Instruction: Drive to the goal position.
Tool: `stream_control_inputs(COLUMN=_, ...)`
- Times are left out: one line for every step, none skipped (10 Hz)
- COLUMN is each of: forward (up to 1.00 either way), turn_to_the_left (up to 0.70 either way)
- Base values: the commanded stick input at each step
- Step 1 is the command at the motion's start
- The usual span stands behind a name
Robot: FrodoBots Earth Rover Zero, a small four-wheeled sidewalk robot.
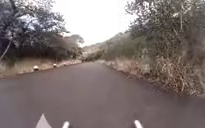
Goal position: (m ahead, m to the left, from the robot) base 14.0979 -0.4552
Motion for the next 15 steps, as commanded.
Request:
stream_control_inputs(forward=0.50, turn_to_the_left=0.00)
stream_control_inputs(forward=0.50, turn_to_the_left=0.00)
stream_control_inputs(forward=0.50, turn_to_the_left=0.00)
stream_control_inputs(forward=0.50, turn_to_the_left=0.00)
stream_control_inputs(forward=0.50, turn_to_the_left=0.00)
stream_control_inputs(forward=0.50, turn_to_the_left=0.00)
stream_control_inputs(forward=0.50, turn_to_the_left=0.00)
stream_control_inputs(forward=0.50, turn_to_the_left=0.00)
stream_control_inputs(forward=0.50, turn_to_the_left=0.00)
stream_control_inputs(forward=0.50, turn_to_the_left=0.00)
stream_control_inputs(forward=0.50, turn_to_the_left=0.00)
stream_control_inputs(forward=0.50, turn_to_the_left=0.00)
stream_control_inputs(forward=0.50, turn_to_the_left=0.00)
stream_control_inputs(forward=0.50, turn_to_the_left=0.00)
stream_control_inputs(forward=0.50, turn_to_the_left=0.00)
